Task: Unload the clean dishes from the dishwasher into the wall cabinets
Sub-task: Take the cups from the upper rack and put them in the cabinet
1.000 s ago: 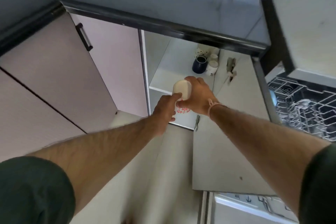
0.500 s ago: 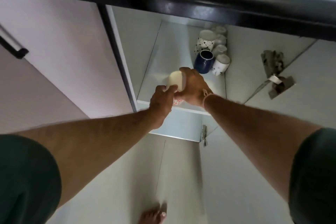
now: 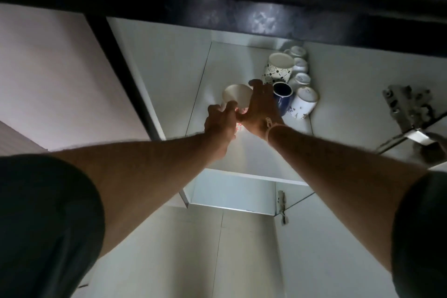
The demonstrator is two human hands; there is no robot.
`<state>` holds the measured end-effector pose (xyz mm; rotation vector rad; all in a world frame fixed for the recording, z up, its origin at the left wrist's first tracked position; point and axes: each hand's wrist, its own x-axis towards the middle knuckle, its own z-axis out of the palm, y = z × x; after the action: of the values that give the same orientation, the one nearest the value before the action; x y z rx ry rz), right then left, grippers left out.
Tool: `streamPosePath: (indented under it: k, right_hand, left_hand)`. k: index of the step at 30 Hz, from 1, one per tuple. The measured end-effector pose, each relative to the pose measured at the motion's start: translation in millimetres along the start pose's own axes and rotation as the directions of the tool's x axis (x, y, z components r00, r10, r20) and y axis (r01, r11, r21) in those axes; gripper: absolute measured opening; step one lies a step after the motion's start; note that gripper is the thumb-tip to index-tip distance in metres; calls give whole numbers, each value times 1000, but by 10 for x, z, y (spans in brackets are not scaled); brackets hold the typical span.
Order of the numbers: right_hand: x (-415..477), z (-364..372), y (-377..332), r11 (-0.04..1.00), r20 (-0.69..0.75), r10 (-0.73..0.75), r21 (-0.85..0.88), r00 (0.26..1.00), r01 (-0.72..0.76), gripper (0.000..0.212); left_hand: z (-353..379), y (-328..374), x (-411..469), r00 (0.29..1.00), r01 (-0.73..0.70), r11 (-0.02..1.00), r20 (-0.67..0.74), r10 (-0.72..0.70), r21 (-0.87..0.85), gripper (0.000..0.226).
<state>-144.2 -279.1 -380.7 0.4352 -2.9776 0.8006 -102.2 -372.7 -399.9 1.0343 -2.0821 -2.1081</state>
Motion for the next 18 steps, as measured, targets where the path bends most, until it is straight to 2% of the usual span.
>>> streamPosePath:
  k: [2, 4, 7, 9, 13, 18]
  right_hand:
    - [28, 100, -20, 997, -114, 74, 18, 991, -73, 66]
    - [64, 193, -42, 990, -161, 120, 96, 980, -105, 58]
    - [141, 305, -39, 962, -178, 146, 254, 973, -97, 47]
    - [196, 404, 12, 958, -149, 109, 281, 983, -64, 43]
    - [427, 633, 166, 966, -120, -27, 251, 992, 57, 49]
    - [620, 775, 163, 929, -39, -4, 369, 999, 18, 64]
  left_hand:
    - [43, 51, 113, 1000, -30, 999, 3, 30, -19, 61]
    - [83, 87, 233, 999, -41, 997, 12, 42, -65, 59]
    - [138, 122, 413, 996, -79, 992, 21, 81, -98, 56]
    - [174, 122, 581, 994, -108, 987, 10, 110, -115, 54]
    - [232, 210, 917, 990, -142, 981, -5, 142, -129, 53]
    - [331, 418, 1218, 978, -177, 976, 87, 188, -125, 53]
